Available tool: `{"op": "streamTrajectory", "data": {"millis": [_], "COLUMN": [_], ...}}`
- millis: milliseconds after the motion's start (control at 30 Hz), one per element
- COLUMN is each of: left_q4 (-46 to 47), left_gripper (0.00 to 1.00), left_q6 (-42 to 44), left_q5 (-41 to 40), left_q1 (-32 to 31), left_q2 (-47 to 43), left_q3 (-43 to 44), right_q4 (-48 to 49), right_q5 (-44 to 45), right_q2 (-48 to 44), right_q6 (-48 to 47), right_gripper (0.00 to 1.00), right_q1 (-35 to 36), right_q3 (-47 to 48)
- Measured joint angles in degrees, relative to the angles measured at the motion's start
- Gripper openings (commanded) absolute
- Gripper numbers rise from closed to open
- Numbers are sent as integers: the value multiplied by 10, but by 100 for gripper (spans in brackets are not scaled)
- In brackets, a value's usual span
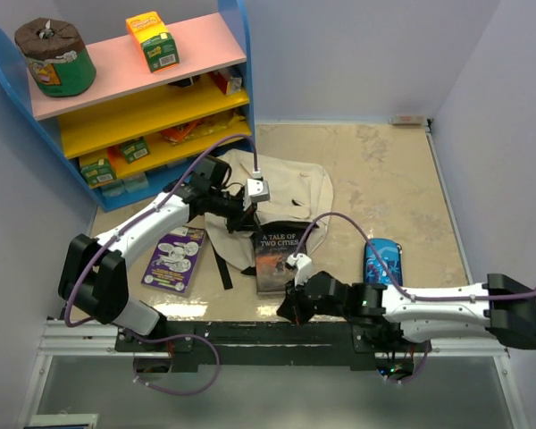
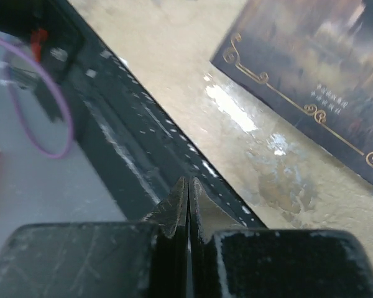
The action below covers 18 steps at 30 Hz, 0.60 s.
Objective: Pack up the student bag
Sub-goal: Place the book in the student bag.
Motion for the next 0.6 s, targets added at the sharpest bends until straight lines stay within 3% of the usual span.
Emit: {"op": "streamTrajectory", "data": {"millis": [333, 600], "left_q4": [-22, -70], "left_gripper": [0, 0], "left_q6": [31, 90], "left_q5": [-1, 2], "left_q1": [0, 1], "left_q2": [0, 0], "left_q3": [1, 1], "right_q4": [-14, 5], "right_q5": [167, 302], "right_q2": [225, 226], "right_q6": [10, -22], "right_gripper": [0, 0], "right_q1": [43, 32], "right_q3": [90, 105]}}
